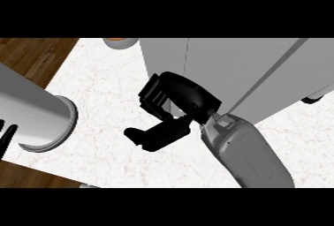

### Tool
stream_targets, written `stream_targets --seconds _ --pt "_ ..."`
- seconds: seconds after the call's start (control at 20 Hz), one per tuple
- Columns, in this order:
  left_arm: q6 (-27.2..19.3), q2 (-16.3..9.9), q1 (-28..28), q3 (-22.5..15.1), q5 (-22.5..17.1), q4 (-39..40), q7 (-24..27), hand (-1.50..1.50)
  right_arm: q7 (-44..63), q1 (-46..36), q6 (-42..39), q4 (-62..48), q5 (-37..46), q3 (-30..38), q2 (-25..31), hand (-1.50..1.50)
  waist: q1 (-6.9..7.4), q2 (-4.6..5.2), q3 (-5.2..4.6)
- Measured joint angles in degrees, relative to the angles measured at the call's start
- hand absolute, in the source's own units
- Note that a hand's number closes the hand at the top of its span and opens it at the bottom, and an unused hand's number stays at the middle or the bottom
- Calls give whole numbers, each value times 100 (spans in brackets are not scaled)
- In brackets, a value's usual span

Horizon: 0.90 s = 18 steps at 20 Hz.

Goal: Pick up the bottled water, place it into the cabinet and close the cabinet

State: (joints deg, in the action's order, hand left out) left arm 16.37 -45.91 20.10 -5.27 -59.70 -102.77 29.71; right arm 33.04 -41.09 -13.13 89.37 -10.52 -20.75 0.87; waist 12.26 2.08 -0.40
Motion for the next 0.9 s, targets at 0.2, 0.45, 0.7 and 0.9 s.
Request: stream_targets --seconds 0.2,0.45,0.7,0.9 --pt "51 4 62 81 -30 35 39 -150 -210 -719 690 -885 107 254 -80 150 -53 -15 12" --pt "115 68 138 117 -16 81 113 -150 -386 -1122 1279 -1522 -25 213 -90 150 -149 -67 42" --pt "163 105 206 132 -19 75 135 -150 -547 -1292 1780 -1807 -365 51 -92 -150 -206 -119 26" --pt "207 109 226 176 -38 105 147 -150 -664 -1380 2095 -1931 -642 -81 -92 -150 -240 -139 16"
